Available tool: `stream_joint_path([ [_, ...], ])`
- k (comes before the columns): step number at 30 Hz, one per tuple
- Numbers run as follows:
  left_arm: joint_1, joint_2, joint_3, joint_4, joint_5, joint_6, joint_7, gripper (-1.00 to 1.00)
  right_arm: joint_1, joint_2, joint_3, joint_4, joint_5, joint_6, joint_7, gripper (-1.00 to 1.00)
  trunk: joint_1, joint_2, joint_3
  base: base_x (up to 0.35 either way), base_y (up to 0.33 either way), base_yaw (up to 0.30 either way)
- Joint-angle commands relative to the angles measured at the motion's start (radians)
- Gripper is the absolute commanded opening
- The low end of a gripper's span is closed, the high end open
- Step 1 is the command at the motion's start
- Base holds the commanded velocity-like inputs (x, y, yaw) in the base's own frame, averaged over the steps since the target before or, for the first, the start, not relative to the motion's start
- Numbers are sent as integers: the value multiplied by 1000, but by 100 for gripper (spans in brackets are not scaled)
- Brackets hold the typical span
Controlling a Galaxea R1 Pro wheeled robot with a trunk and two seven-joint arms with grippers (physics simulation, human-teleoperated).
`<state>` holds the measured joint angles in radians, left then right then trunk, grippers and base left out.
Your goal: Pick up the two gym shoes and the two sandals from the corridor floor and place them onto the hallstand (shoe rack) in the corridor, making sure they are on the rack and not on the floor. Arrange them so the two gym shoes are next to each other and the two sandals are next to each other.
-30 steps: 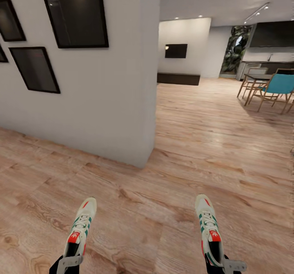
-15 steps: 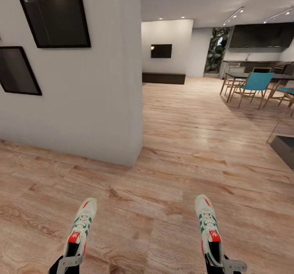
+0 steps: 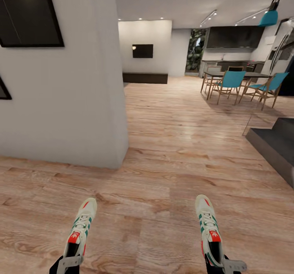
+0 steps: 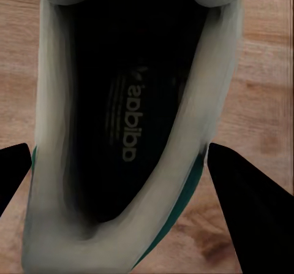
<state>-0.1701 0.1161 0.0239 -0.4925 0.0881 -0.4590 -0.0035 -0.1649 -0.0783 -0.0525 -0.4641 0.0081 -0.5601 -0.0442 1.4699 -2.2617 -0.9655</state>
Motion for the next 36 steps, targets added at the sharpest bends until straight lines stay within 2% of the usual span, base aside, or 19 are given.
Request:
stream_joint_path([
  [1, 0, 0, -2, 0, 8, -3, 0, -100, -1, 0, 0, 1, 1, -3, -3, -100, 0, 0, -1, 0, 0, -268],
  [36, 0, -1, -2, 22, 7, -4, 0, -100, -1, 0, 0, 2, 2, -3, -3, -100, 0, 0, 12, 0, 0, -279],
])
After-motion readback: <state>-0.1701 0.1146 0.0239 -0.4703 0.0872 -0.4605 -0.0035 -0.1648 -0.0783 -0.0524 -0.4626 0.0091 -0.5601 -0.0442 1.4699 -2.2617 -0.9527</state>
